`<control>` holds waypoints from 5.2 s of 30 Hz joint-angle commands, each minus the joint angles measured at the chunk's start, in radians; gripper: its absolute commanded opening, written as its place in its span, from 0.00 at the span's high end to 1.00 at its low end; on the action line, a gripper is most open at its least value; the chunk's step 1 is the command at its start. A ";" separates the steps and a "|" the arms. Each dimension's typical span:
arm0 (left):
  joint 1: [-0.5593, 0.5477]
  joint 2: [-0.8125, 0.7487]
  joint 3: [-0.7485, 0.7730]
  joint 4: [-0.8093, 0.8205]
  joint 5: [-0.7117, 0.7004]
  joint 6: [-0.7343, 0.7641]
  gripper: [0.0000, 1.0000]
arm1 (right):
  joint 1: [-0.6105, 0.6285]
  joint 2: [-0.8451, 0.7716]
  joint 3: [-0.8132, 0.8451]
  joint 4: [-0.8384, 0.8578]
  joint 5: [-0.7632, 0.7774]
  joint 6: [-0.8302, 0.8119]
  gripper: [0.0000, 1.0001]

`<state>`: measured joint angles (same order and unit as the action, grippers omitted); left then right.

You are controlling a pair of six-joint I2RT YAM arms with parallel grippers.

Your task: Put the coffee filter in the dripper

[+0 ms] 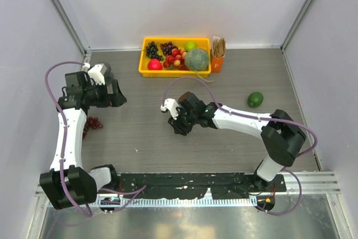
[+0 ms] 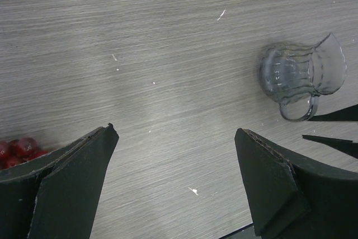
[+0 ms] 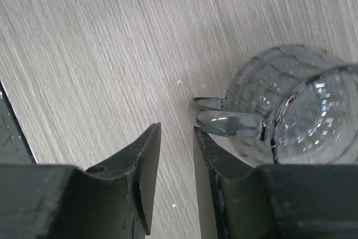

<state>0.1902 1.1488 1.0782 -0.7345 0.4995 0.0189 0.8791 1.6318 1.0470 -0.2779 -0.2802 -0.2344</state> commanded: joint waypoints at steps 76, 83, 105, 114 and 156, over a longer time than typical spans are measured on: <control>0.052 0.802 0.652 0.073 -0.391 -0.005 0.27 | -0.500 -0.529 -0.074 -0.150 -0.037 0.075 0.04; 0.057 0.904 0.716 0.040 -0.388 -0.014 0.38 | -0.512 -0.507 -0.064 -0.152 -0.047 0.078 0.04; 0.074 1.049 0.873 -0.043 -0.346 -0.093 0.70 | -0.526 -0.454 -0.038 -0.145 -0.077 0.078 0.04; 0.072 0.997 0.827 -0.020 -0.377 -0.059 0.93 | -0.529 -0.466 -0.038 -0.147 -0.086 0.079 0.04; -0.500 0.778 1.102 -0.849 0.197 1.196 1.00 | -0.761 -0.540 -0.077 -0.291 -0.416 -0.075 0.04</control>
<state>-0.2825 1.8763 2.0995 -1.3312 0.6891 1.1603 0.1265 1.1038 0.9684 -0.5709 -0.6621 -0.2943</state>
